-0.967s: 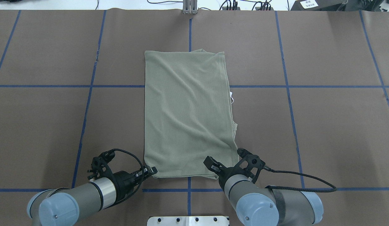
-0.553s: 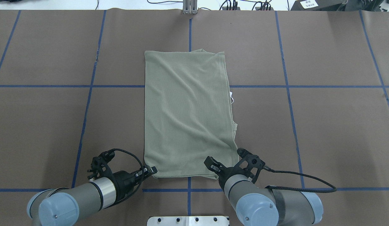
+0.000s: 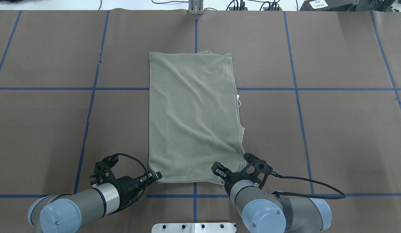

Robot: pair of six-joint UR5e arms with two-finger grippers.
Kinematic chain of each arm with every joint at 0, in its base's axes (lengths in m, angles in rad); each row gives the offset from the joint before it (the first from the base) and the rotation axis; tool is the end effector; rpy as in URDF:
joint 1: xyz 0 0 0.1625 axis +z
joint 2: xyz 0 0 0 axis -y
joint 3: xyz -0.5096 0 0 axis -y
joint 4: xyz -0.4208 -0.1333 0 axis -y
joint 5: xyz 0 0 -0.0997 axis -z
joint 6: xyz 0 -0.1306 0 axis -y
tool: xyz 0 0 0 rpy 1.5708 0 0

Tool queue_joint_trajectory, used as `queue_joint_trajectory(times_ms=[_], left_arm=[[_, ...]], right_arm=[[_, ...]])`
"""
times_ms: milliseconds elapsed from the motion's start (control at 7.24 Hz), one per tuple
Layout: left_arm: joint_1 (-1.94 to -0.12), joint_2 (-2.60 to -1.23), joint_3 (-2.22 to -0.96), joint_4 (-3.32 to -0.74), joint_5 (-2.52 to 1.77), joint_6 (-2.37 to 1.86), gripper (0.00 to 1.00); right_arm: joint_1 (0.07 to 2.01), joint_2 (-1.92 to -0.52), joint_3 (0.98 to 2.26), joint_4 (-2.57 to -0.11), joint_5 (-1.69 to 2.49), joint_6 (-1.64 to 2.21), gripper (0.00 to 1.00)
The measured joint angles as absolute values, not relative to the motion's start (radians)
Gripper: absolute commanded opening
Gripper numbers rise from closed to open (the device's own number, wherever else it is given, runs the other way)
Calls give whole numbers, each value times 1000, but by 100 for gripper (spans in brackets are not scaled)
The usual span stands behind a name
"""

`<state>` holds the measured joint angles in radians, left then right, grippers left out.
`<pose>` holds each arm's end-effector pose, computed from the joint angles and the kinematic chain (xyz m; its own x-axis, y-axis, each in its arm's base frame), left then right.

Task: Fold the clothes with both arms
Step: 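Position both open grippers at the near corners of the folded shirt, then grasp the near corners with both grippers and lift them away from the robot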

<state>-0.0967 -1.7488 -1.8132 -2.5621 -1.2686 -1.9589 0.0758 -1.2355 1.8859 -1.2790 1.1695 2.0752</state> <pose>0.5938 -0.2306 0.4136 0.0004 -0.3630 -0.9318 0.4157 0.8475 -0.3300 -0.6426 -0.2336 0.3790 0.3274 0.4710 0.8191 -0.6202 0.7611 -0.1898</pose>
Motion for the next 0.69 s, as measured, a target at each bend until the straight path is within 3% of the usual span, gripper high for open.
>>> queue_joint_trajectory(times_ms=[138,691], left_arm=[[-97,-1749,-1813,-2562,-1269,-1959,0],[-98,-1750,-1816,-2562,-1270,-1959,0]], right_arm=[[78,-1231,1886,-1278,1169,2085,0],[86,-1219,1888,-1278,1169,2135,0]])
